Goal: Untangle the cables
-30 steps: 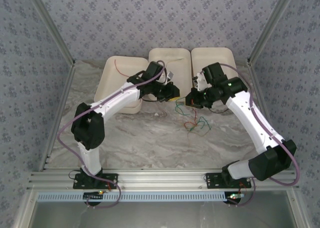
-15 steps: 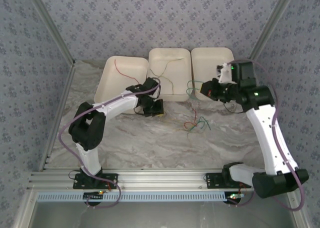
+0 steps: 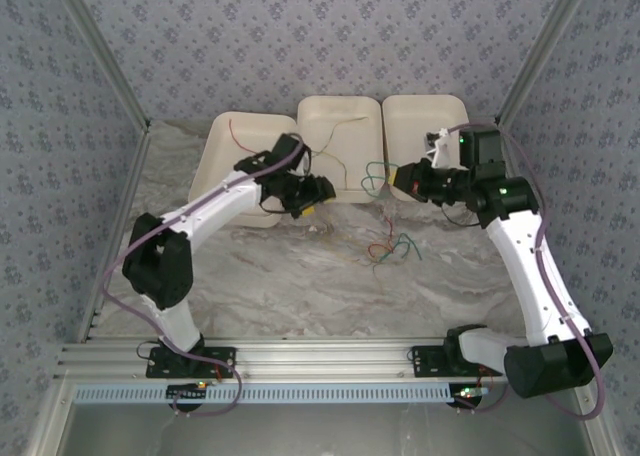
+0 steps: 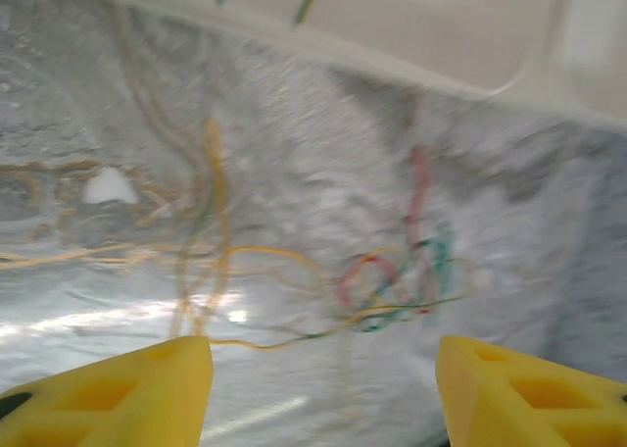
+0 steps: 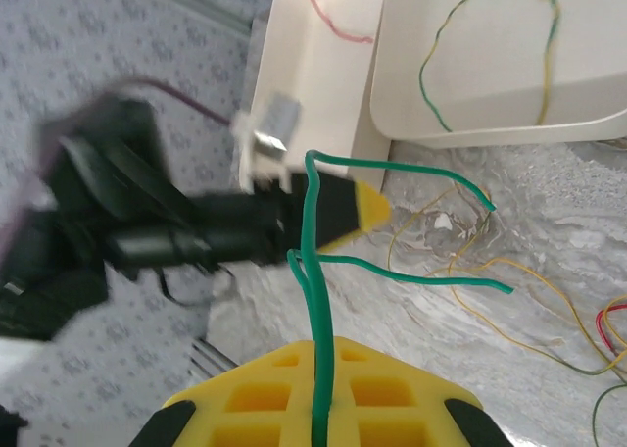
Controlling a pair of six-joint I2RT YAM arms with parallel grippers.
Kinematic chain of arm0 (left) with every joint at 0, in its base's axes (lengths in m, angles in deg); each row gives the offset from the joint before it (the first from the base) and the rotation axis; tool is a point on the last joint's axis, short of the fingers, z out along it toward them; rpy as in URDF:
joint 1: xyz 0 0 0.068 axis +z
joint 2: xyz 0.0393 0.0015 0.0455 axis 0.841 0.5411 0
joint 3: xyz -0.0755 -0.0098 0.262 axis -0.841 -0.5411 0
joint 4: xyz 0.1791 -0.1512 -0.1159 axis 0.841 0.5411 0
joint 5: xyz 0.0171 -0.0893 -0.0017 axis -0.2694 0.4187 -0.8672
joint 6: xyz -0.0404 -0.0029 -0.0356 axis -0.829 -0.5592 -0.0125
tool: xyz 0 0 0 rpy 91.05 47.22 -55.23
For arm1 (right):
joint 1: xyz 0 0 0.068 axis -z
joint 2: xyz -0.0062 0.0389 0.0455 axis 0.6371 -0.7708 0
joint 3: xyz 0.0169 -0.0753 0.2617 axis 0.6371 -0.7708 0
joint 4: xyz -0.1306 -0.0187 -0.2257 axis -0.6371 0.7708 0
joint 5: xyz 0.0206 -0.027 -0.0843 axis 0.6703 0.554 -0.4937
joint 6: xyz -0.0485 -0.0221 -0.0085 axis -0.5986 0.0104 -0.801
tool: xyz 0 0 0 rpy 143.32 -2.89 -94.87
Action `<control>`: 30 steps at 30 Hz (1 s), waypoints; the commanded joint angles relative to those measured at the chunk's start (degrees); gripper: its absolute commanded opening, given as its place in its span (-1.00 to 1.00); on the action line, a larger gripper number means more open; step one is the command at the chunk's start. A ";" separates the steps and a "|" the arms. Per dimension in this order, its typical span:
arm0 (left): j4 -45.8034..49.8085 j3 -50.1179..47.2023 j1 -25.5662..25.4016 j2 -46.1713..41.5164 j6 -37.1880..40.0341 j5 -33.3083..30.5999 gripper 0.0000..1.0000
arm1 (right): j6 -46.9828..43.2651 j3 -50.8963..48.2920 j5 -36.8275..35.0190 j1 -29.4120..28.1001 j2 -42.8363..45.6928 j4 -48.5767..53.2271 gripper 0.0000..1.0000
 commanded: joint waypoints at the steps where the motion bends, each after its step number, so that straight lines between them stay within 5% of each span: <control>1: -0.79 2.91 2.06 -0.91 -14.46 8.44 0.27 | -8.21 -1.13 -2.27 -5.01 1.56 0.43 -1.00; 11: -7.81 1.03 2.72 0.48 -36.40 17.45 0.25 | -19.24 -0.76 -18.28 -20.20 -0.99 -0.09 -1.00; 23: 2.61 3.33 2.19 2.96 -30.71 20.84 0.10 | -22.55 0.98 -26.45 -23.79 -2.43 -1.37 -1.00; 30: -2.47 3.63 1.97 3.52 -34.52 21.24 0.10 | -24.50 0.97 -29.19 -27.02 -3.66 0.17 -1.00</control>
